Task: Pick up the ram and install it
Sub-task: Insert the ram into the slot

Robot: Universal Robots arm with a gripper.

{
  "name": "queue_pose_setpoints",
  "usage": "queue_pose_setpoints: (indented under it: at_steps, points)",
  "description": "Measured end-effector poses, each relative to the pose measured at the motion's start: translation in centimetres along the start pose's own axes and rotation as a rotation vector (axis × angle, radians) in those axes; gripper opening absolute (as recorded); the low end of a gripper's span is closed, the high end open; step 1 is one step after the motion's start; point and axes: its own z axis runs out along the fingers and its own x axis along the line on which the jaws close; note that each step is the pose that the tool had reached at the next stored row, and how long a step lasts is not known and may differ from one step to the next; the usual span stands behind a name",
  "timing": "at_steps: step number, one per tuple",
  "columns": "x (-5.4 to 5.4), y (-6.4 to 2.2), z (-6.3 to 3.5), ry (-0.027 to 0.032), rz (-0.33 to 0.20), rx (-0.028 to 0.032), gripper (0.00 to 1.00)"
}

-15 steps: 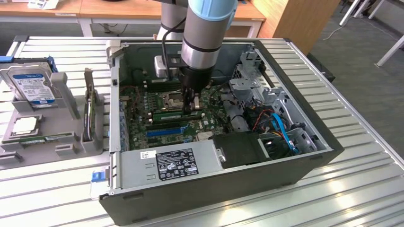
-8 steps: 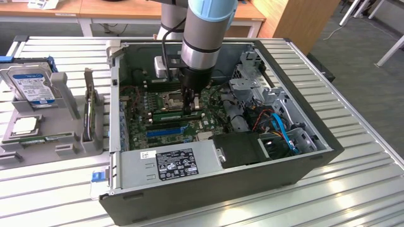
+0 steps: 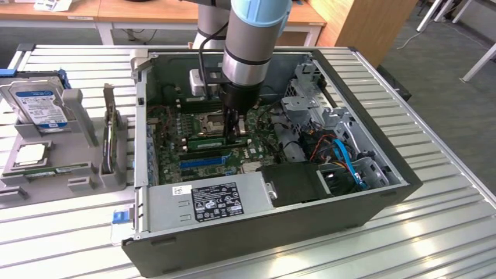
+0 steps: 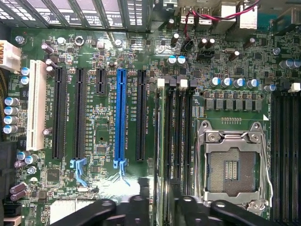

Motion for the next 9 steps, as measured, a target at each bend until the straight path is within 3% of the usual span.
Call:
queue_pose_setpoints:
  at_steps: [1,9]
  points:
    - [0.0,0.0,0.0,0.0,0.0,0.0,0.31]
    - [-0.02,0.03,-0.53,0.0002,0.0,0.0,0.31]
